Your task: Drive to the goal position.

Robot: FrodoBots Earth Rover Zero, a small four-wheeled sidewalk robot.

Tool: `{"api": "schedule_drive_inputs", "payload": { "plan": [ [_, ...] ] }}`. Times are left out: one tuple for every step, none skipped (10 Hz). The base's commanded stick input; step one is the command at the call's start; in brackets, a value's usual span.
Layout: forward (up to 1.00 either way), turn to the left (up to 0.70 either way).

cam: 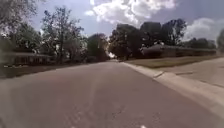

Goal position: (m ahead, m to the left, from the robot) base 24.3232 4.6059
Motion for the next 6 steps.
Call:
{"api": "schedule_drive_inputs", "payload": {
  "plan": [
    [0.70, -0.35],
    [0.70, -0.35],
    [0.70, -0.35],
    [0.70, -0.35],
    [0.70, -0.27],
    [0.70, -0.04]
  ]
}}
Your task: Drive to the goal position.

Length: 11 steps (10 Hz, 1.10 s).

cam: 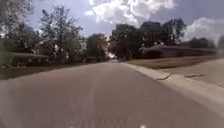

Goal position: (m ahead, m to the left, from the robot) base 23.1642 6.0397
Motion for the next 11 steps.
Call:
{"api": "schedule_drive_inputs", "payload": {
  "plan": [
    [0.70, 0.00],
    [0.70, 0.00],
    [0.70, 0.00],
    [0.70, 0.00],
    [0.70, 0.00],
    [0.70, 0.00],
    [0.70, 0.00],
    [0.70, 0.00],
    [0.70, 0.00],
    [0.70, 0.00],
    [0.70, 0.00]
  ]
}}
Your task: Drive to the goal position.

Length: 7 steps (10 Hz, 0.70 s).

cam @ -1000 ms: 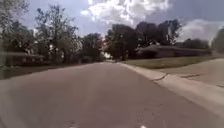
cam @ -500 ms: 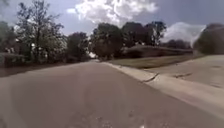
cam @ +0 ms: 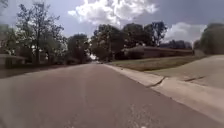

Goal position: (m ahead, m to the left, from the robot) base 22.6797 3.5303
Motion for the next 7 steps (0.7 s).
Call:
{"api": "schedule_drive_inputs", "payload": {
  "plan": [
    [0.70, 0.00],
    [0.70, 0.00],
    [0.70, 0.00],
    [0.70, 0.00],
    [0.70, 0.00],
    [0.70, 0.00],
    [0.70, 0.00]
  ]
}}
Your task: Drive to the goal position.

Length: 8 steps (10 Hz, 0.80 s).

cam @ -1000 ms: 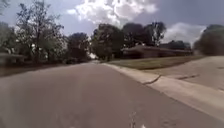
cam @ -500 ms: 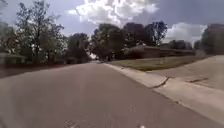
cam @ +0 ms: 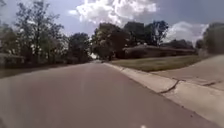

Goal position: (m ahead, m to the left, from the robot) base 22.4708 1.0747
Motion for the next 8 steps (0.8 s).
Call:
{"api": "schedule_drive_inputs", "payload": {
  "plan": [
    [0.70, 0.00],
    [0.70, 0.00],
    [0.70, 0.00],
    [0.70, 0.00],
    [0.70, 0.00],
    [0.70, 0.00],
    [0.70, 0.00],
    [0.70, 0.00]
  ]
}}
